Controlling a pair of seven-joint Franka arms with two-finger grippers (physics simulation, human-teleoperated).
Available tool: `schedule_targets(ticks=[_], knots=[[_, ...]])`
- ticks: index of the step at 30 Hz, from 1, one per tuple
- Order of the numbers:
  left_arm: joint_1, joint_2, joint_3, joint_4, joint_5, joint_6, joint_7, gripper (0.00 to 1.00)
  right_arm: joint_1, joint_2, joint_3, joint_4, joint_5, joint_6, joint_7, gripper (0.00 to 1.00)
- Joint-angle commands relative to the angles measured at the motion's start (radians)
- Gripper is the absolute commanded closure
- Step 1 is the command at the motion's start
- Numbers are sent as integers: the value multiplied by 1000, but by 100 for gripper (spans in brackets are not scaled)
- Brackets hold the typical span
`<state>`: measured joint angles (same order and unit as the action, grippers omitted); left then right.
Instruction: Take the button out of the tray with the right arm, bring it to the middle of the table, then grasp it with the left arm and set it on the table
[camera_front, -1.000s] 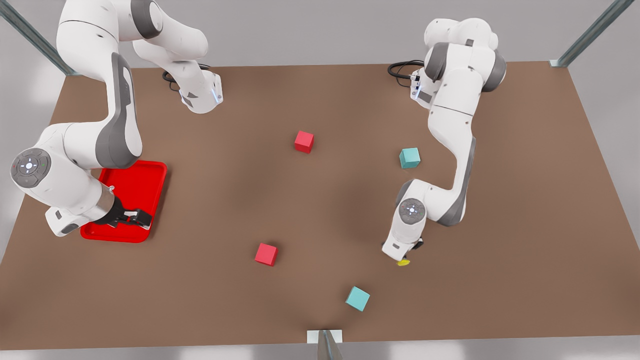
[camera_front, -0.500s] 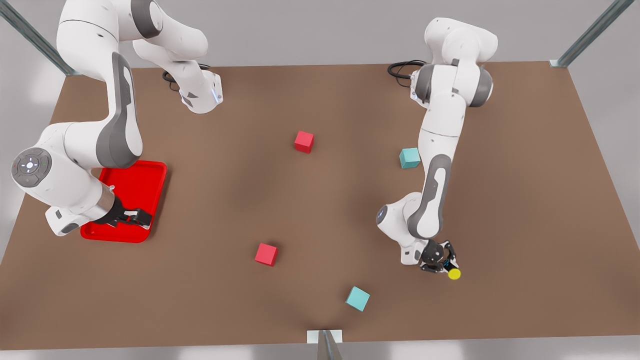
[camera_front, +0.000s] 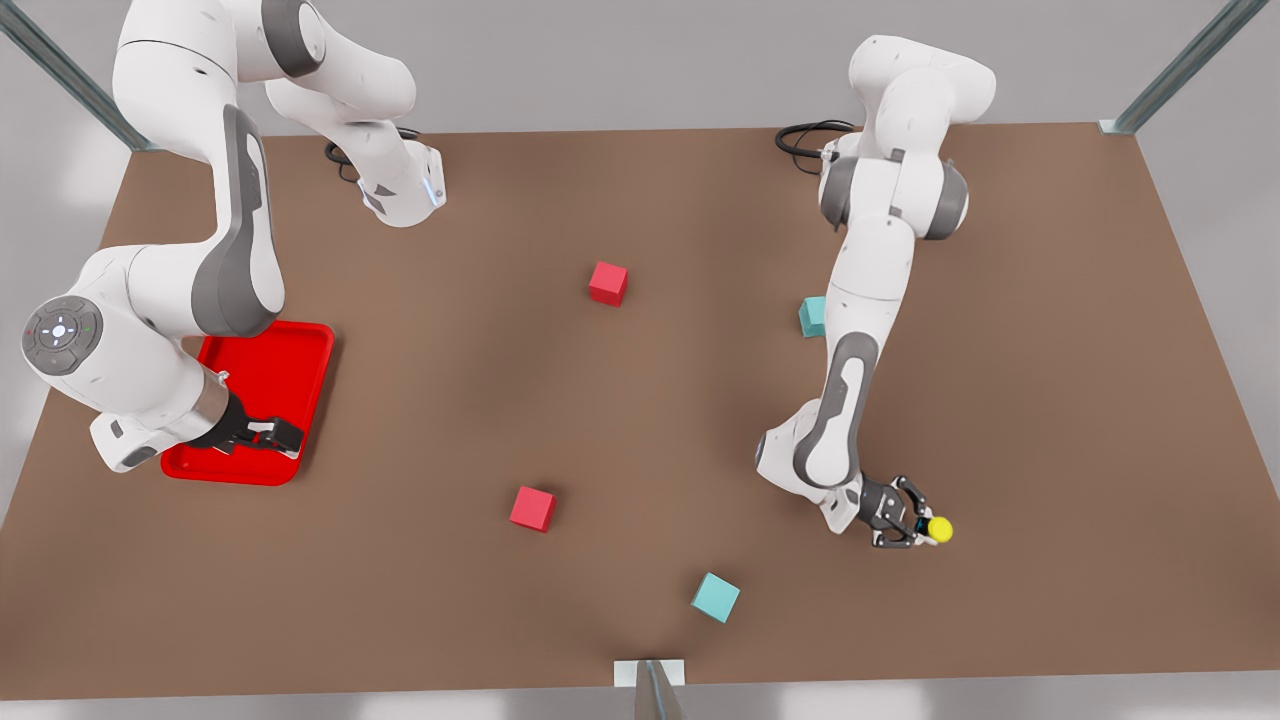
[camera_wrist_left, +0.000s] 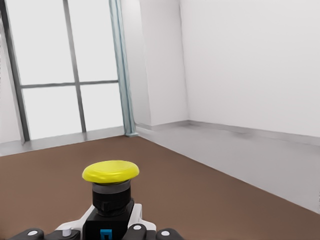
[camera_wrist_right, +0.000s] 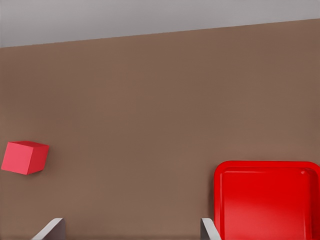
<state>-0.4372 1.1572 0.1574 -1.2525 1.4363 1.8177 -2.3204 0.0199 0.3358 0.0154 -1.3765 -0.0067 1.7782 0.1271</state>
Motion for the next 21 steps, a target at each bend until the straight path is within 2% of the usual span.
schedule_targets(ticks=[1, 21], knots=[[0, 4, 1, 1, 4, -6, -533, 62, 0, 0, 0, 1, 1, 0, -4, 0], [-8, 35, 7, -24, 59, -44, -332, 61, -2, 0, 0, 2, 2, 0, -9, 0]])
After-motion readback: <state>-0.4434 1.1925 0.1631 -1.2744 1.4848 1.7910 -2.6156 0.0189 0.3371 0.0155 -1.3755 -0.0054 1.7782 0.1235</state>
